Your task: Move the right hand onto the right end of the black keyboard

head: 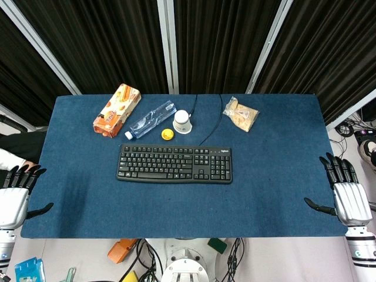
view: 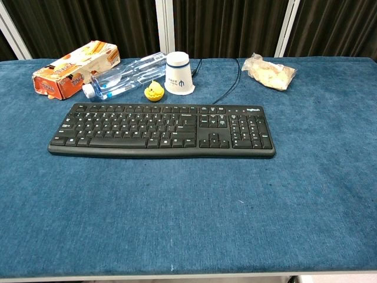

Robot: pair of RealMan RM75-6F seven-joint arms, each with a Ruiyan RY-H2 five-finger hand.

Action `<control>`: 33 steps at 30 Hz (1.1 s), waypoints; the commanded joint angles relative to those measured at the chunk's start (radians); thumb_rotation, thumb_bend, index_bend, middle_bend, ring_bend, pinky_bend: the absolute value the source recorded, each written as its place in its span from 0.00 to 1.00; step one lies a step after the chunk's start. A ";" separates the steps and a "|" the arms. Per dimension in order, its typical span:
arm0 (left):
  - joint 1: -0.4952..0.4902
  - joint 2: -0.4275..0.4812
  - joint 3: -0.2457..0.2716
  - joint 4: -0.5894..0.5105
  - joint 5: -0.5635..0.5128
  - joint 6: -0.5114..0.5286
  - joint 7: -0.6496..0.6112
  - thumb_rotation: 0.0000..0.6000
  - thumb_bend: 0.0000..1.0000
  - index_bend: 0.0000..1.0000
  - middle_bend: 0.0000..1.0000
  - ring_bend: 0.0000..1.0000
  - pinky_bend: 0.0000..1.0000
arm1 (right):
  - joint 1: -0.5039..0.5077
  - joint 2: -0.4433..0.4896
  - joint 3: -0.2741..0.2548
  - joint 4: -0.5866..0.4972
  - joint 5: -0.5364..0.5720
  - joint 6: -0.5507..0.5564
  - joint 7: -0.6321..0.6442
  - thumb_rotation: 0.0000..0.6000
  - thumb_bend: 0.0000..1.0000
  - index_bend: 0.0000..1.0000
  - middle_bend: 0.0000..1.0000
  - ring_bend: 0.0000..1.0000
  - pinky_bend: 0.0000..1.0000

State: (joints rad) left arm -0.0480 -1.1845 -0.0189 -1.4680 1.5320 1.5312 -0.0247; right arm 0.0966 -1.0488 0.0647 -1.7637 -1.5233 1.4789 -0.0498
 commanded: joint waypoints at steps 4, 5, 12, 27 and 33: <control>-0.001 0.001 0.000 -0.003 0.000 -0.002 0.002 1.00 0.12 0.17 0.14 0.07 0.00 | 0.008 0.000 0.002 -0.003 -0.008 -0.006 -0.004 0.83 0.23 0.00 0.00 0.00 0.00; 0.000 0.001 0.001 -0.004 0.000 -0.002 0.004 1.00 0.12 0.17 0.14 0.07 0.00 | 0.011 -0.002 0.004 -0.001 -0.013 -0.006 -0.003 0.83 0.23 0.00 0.00 0.00 0.00; -0.001 -0.005 0.002 -0.008 0.004 0.000 0.006 1.00 0.12 0.17 0.14 0.07 0.00 | 0.119 -0.030 0.042 -0.006 0.011 -0.150 -0.033 0.83 0.24 0.00 0.10 0.12 0.29; 0.004 -0.005 0.000 -0.001 -0.017 -0.010 0.005 1.00 0.12 0.17 0.14 0.07 0.00 | 0.532 -0.239 0.173 0.069 0.406 -0.632 -0.358 0.67 1.00 0.27 0.86 1.00 1.00; 0.002 -0.007 0.000 0.001 -0.027 -0.023 0.008 1.00 0.12 0.17 0.14 0.07 0.00 | 0.636 -0.321 0.153 0.143 0.565 -0.695 -0.467 0.65 1.00 0.31 0.89 1.00 1.00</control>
State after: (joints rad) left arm -0.0457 -1.1915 -0.0187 -1.4671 1.5053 1.5080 -0.0173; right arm 0.6909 -1.3328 0.2226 -1.6548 -1.0072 0.8136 -0.4742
